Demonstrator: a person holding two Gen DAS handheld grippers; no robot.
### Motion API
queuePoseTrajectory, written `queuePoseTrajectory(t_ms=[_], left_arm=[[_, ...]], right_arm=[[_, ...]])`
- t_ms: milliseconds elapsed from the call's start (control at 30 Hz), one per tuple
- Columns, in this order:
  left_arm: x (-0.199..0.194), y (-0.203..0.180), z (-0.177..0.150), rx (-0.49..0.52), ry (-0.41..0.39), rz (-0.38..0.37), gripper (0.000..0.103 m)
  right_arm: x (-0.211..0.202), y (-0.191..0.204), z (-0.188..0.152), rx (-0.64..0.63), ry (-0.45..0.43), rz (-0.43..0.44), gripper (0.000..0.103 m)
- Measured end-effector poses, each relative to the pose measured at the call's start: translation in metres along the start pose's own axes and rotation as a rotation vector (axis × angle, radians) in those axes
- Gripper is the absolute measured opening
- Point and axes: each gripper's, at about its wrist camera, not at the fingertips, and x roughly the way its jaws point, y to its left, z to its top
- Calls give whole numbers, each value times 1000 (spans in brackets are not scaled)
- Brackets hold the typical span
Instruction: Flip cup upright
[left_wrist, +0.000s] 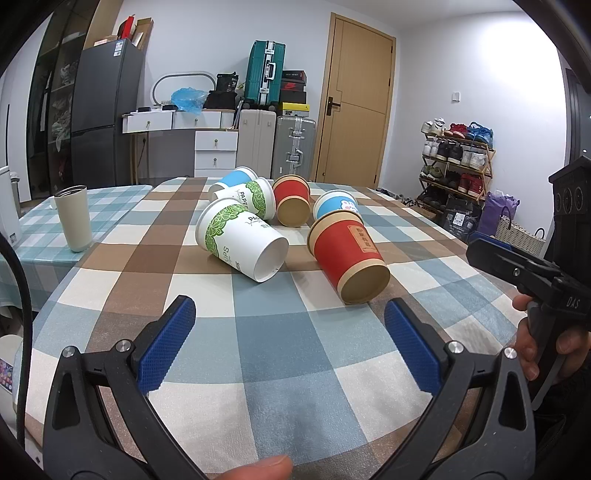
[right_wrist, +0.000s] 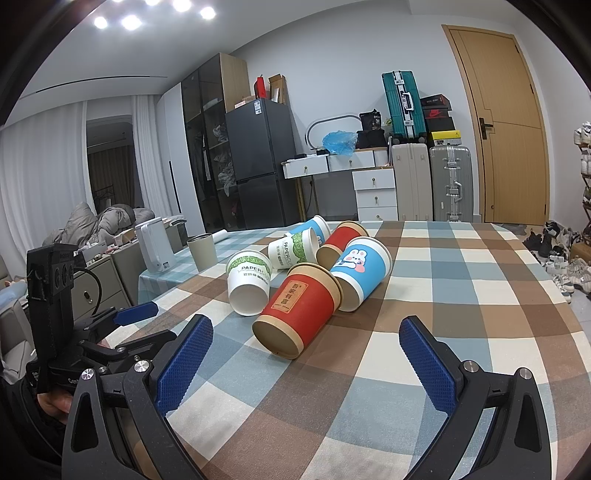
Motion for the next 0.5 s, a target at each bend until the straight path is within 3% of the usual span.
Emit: queuePoseTrajectory(t_ms=[500], left_arm=[[5, -6, 3, -3, 20, 6, 102]], right_arm=[[2, -6, 4, 21, 38, -36, 103]])
